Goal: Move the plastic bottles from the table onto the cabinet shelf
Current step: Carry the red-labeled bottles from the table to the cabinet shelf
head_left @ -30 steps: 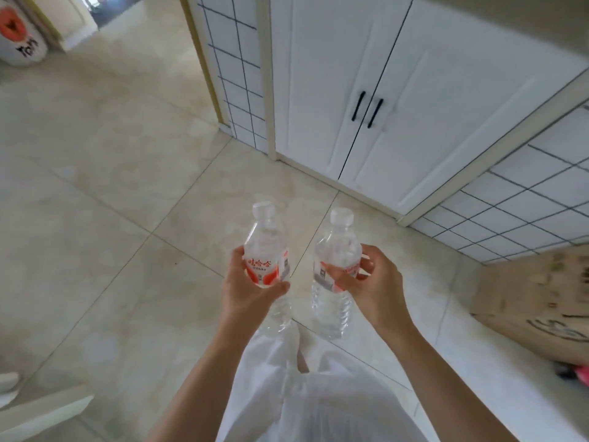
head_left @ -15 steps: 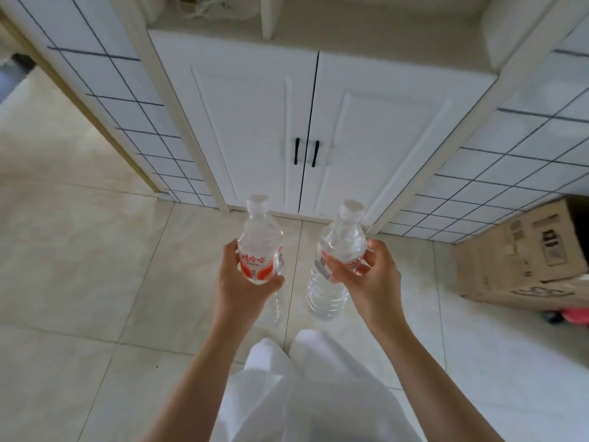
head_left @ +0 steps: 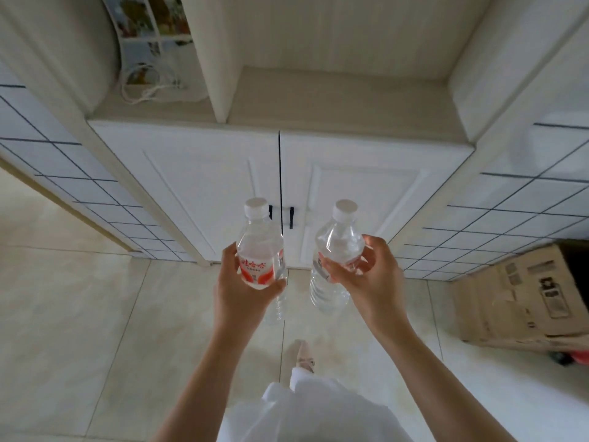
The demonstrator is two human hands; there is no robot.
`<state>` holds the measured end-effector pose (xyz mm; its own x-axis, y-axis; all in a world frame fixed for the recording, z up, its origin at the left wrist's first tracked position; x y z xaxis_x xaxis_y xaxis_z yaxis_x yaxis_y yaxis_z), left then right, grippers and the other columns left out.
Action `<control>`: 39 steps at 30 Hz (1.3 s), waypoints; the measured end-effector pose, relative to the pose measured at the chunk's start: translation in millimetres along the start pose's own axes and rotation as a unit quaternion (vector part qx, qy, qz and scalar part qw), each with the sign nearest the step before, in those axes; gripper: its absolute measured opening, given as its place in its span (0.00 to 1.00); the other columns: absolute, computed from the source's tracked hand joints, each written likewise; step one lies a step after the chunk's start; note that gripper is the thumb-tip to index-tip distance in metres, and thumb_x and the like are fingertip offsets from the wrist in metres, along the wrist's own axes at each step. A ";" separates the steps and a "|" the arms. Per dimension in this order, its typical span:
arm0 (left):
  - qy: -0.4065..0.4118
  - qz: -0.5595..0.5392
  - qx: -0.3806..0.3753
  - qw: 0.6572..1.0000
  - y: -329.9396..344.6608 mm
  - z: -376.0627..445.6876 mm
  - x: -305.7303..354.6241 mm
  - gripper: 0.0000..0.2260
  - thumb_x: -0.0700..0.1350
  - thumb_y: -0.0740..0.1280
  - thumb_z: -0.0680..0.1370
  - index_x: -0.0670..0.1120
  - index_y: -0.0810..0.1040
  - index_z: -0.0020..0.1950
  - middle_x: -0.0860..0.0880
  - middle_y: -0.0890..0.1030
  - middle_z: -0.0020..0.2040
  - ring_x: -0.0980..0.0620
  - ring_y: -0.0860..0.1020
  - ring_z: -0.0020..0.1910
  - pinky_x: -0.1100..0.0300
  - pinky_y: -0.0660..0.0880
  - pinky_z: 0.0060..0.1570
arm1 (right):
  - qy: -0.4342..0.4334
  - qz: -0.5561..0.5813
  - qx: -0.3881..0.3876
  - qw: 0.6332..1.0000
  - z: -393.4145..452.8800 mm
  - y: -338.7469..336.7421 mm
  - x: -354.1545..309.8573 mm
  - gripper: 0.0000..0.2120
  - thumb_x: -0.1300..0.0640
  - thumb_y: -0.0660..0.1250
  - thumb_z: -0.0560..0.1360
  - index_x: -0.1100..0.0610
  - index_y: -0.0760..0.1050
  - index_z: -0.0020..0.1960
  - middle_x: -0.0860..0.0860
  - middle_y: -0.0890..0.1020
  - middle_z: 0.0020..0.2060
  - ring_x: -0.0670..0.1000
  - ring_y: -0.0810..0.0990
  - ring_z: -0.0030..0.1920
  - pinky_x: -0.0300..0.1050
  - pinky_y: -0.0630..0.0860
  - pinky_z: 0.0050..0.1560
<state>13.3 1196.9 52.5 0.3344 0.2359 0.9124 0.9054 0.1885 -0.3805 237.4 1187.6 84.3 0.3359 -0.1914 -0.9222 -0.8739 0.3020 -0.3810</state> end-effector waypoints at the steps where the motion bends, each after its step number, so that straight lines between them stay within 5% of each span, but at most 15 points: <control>1: 0.008 0.000 0.006 1.000 5.4 12.3 10.4 0.33 0.41 0.82 0.58 0.57 0.70 0.57 0.59 0.80 0.47 0.55 0.82 0.46 0.46 0.81 0.48 | -0.007 -0.001 0.001 1.000 17.3 -1.2 -5.3 0.30 0.44 0.79 0.59 0.52 0.73 0.55 0.41 0.82 0.42 0.38 0.82 0.41 0.31 0.76 0.38; 7: 0.043 -0.009 0.015 0.999 29.1 85.3 61.5 0.34 0.41 0.82 0.60 0.54 0.69 0.60 0.59 0.79 0.49 0.55 0.81 0.48 0.50 0.81 0.49 | -0.045 -0.008 -0.004 0.999 107.6 2.9 -42.5 0.29 0.48 0.81 0.60 0.52 0.73 0.57 0.38 0.81 0.45 0.38 0.81 0.45 0.30 0.76 0.42; 10: 0.068 -0.009 0.021 0.997 34.6 119.9 86.1 0.34 0.41 0.81 0.61 0.52 0.69 0.62 0.63 0.77 0.47 0.67 0.78 0.46 0.65 0.77 0.45 | -0.052 0.000 -0.008 0.999 142.1 6.9 -63.1 0.28 0.47 0.81 0.60 0.49 0.73 0.55 0.40 0.82 0.47 0.38 0.81 0.47 0.32 0.77 0.46; 13: 0.088 -0.009 0.020 0.996 39.4 157.9 110.8 0.33 0.42 0.81 0.62 0.53 0.69 0.61 0.64 0.76 0.47 0.74 0.75 0.43 0.76 0.72 0.37 | -0.060 0.025 0.002 0.998 177.9 14.8 -87.1 0.26 0.46 0.81 0.59 0.51 0.74 0.52 0.43 0.84 0.45 0.43 0.83 0.45 0.44 0.81 0.48; 21: 0.142 -0.063 0.067 0.986 44.7 243.2 167.5 0.34 0.42 0.81 0.62 0.52 0.69 0.64 0.59 0.79 0.52 0.64 0.78 0.50 0.73 0.74 0.43 | -0.110 0.090 0.076 0.987 266.0 45.5 -146.5 0.31 0.45 0.80 0.58 0.56 0.75 0.55 0.47 0.85 0.45 0.47 0.84 0.45 0.55 0.82 0.47; 25: 0.156 -0.078 0.087 0.981 49.0 280.6 178.4 0.34 0.42 0.80 0.62 0.57 0.67 0.62 0.62 0.77 0.51 0.64 0.78 0.50 0.63 0.76 0.47 | -0.110 0.084 0.113 0.984 295.4 66.7 -154.2 0.29 0.47 0.81 0.59 0.54 0.75 0.56 0.44 0.84 0.44 0.42 0.83 0.43 0.48 0.82 0.47; 33: 0.164 -0.090 0.091 0.978 57.2 323.0 181.5 0.38 0.46 0.80 0.63 0.55 0.66 0.69 0.70 0.74 0.49 0.77 0.73 0.47 0.79 0.67 0.42 | -0.129 0.059 0.142 0.980 315.7 89.8 -152.6 0.31 0.43 0.78 0.61 0.55 0.73 0.58 0.45 0.83 0.48 0.45 0.83 0.47 0.51 0.80 0.49; 39: 0.182 -0.074 0.073 0.978 60.4 328.5 177.2 0.40 0.49 0.79 0.65 0.55 0.63 0.73 0.59 0.77 0.62 0.65 0.76 0.54 0.73 0.71 0.49 | -0.175 0.003 0.139 0.975 314.8 96.1 -159.2 0.32 0.48 0.78 0.65 0.59 0.68 0.61 0.47 0.79 0.52 0.42 0.81 0.46 0.29 0.76 0.44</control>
<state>41.3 1563.2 141.8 0.2973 -0.1536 0.9423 0.9128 0.3351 -0.2333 210.6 1541.2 173.8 0.4732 0.1277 -0.8717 -0.7637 0.5528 -0.3336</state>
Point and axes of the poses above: each hand's wrist, its own z-axis towards the middle knuckle, its own y-axis out of the palm, x = y × z, the point moved 5 cm from there along z, towards the middle knuckle
